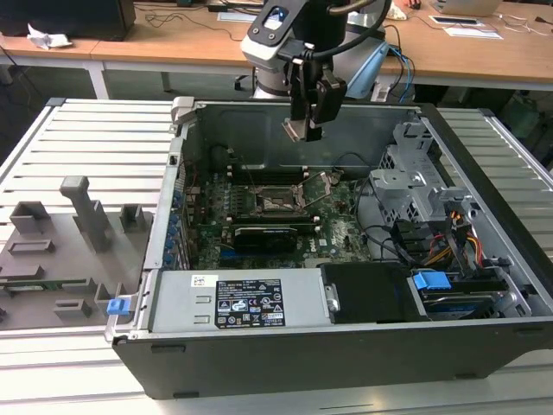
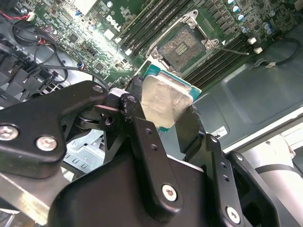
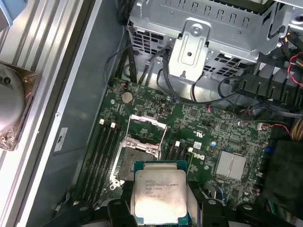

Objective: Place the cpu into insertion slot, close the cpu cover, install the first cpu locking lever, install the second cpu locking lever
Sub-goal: 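Place the cpu into insertion slot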

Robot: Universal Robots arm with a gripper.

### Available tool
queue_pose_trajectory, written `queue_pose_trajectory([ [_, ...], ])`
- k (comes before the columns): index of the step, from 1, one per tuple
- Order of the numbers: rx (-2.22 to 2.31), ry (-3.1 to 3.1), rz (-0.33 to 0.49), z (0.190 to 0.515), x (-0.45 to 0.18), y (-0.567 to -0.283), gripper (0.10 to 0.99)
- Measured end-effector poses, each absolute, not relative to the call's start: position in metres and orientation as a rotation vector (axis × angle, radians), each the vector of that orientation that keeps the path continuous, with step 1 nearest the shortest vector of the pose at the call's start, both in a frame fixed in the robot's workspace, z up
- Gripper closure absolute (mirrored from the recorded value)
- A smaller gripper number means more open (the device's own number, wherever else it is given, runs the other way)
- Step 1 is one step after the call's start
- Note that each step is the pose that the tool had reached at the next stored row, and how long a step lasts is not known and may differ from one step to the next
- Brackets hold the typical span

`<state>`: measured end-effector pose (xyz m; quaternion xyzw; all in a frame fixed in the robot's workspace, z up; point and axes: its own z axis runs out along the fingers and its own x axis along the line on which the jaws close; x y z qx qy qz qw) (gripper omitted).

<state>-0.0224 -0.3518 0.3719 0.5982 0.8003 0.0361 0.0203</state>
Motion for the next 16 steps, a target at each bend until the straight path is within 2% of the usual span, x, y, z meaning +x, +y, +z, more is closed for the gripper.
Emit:
queue_pose_trajectory([
  [16,1.855,2.482,0.112,0.3655,-0.0224,-0.3518,0.561],
])
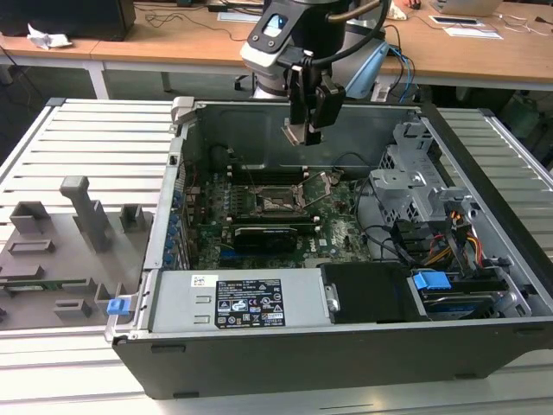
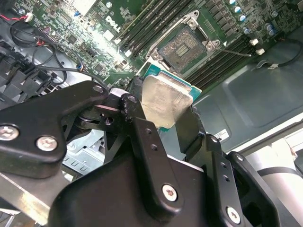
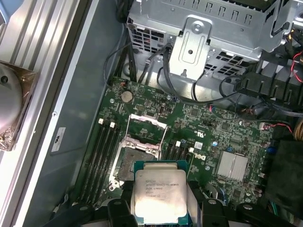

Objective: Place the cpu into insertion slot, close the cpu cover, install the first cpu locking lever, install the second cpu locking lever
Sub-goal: 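Place the cpu into insertion slot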

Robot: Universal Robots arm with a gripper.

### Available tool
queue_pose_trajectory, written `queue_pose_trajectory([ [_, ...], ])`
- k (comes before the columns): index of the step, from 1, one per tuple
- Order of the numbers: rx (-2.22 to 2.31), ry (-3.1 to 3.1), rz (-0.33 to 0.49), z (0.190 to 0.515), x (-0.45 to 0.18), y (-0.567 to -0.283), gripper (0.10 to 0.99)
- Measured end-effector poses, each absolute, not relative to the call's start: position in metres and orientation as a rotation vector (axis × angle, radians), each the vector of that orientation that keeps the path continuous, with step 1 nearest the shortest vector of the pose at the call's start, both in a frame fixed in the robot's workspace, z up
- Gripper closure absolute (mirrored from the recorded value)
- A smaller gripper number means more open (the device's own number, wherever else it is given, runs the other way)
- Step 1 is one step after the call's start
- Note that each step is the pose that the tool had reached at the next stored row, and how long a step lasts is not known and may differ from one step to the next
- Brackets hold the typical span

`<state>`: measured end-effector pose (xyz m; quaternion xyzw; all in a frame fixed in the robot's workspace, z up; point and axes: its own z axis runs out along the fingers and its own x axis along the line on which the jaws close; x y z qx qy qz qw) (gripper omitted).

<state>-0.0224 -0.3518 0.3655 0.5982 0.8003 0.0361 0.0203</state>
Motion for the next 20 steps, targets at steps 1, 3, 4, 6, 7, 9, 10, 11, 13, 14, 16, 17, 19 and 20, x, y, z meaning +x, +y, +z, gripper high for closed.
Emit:
queue_pose_trajectory([
  [1,1.855,2.482,0.112,0.3652,-0.0224,-0.3518,0.561],
  [3,1.855,2.482,0.112,0.3646,-0.0224,-0.3518,0.561],
  [4,1.855,2.482,0.112,0.3643,-0.0224,-0.3518,0.561],
  [6,1.855,2.482,0.112,0.3638,-0.0224,-0.3518,0.561],
  [7,1.855,2.482,0.112,0.3634,-0.0224,-0.3518,0.561],
  [9,1.855,2.482,0.112,0.3627,-0.0224,-0.3518,0.561],
  [10,1.855,2.482,0.112,0.3623,-0.0224,-0.3518,0.561],
  [11,1.855,2.482,0.112,0.3618,-0.0224,-0.3518,0.561],
  [13,1.855,2.482,0.112,0.3612,-0.0224,-0.3518,0.561],
  [14,1.855,2.482,0.112,0.3609,-0.0224,-0.3518,0.561],
  [16,1.855,2.482,0.112,0.3602,-0.0224,-0.3518,0.561],
  [17,1.855,2.482,0.112,0.3599,-0.0224,-0.3518,0.561],
  [19,1.855,2.482,0.112,0.3593,-0.0224,-0.3518,0.561],
  [20,1.855,2.482,0.112,0.3588,-0.0224,-0.3518,0.561],
])
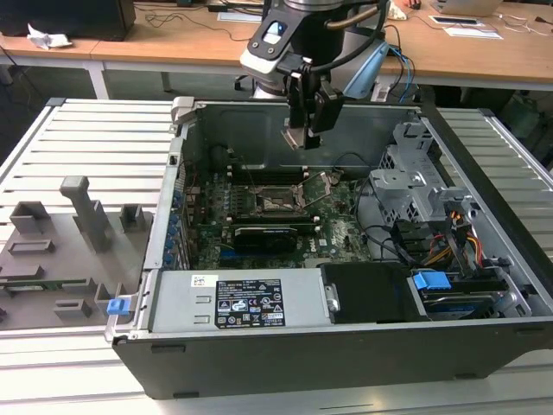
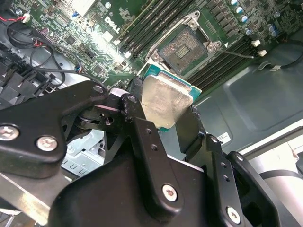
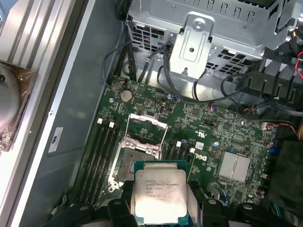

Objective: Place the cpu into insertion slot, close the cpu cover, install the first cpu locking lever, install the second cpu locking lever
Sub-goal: 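Place the cpu into insertion slot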

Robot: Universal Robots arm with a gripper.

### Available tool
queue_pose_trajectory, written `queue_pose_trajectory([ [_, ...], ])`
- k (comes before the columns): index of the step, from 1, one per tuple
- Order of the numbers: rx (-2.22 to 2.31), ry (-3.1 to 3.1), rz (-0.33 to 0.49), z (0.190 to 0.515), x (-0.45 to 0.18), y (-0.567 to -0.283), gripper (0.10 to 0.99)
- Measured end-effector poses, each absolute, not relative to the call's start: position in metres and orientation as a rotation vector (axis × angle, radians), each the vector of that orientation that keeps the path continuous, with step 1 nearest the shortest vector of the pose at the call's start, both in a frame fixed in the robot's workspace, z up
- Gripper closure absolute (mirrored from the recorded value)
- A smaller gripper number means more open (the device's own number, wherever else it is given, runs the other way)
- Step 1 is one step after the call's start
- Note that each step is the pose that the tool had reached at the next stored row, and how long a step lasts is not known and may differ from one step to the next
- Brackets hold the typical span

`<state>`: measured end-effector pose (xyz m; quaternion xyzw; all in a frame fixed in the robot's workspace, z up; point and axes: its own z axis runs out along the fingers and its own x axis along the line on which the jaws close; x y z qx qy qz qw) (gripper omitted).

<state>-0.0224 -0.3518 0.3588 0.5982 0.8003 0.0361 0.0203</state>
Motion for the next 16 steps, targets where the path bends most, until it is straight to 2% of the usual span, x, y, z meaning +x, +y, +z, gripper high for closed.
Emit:
queue_pose_trajectory([
  [16,1.92,2.43,0.11,0.3507,-0.0227,-0.3518,0.561],
])
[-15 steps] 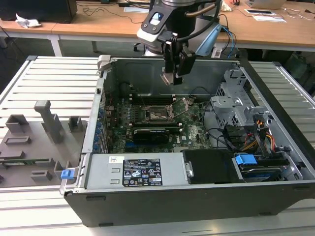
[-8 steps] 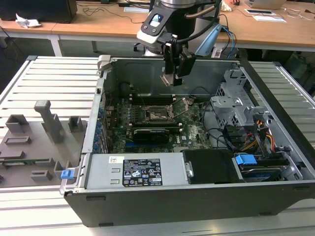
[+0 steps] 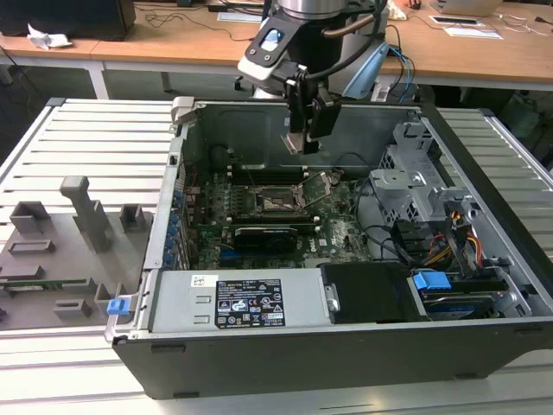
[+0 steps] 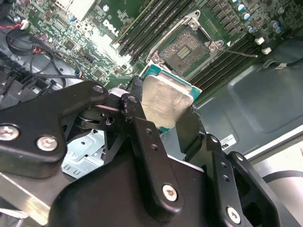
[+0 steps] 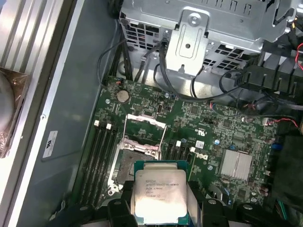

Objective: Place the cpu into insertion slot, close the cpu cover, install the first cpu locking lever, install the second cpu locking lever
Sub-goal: 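Place the cpu into insertion slot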

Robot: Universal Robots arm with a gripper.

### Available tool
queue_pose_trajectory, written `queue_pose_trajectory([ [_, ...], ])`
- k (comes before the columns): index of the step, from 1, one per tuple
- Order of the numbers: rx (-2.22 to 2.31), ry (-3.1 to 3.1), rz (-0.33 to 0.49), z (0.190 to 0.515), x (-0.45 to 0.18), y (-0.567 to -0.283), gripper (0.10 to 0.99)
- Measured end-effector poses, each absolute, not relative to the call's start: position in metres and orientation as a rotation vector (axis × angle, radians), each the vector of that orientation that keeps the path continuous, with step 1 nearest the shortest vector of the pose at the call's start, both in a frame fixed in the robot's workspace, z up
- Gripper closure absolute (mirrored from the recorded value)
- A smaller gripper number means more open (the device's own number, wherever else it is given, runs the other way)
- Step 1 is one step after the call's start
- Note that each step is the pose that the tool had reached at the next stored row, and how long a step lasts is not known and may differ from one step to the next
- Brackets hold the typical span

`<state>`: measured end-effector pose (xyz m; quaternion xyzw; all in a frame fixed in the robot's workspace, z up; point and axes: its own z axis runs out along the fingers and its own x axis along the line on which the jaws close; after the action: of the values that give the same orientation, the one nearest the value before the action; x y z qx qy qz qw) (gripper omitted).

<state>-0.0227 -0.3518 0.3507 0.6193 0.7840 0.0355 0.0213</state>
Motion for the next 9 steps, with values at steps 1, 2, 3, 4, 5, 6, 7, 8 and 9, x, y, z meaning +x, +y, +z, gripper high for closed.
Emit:
queue_pose_trajectory([
  [1,1.932,2.42,0.11,0.3502,-0.0227,-0.3518,0.561],
  [2,1.943,2.411,0.109,0.3498,-0.0227,-0.3518,0.561],
  [3,1.956,2.4,0.109,0.3492,-0.0227,-0.3518,0.561],
  [4,1.969,2.389,0.109,0.3486,-0.0227,-0.3518,0.561],
  [5,1.992,2.369,0.108,0.3475,-0.0227,-0.3518,0.561],
  [6,2.006,2.357,0.107,0.3468,-0.0228,-0.3518,0.561],
  [7,2.018,2.345,0.107,0.3462,-0.0228,-0.3518,0.561],
  [8,2.03,2.335,0.107,0.3455,-0.0228,-0.3518,0.561],
  [9,2.043,2.323,0.106,0.3448,-0.0228,-0.3518,0.561],
])
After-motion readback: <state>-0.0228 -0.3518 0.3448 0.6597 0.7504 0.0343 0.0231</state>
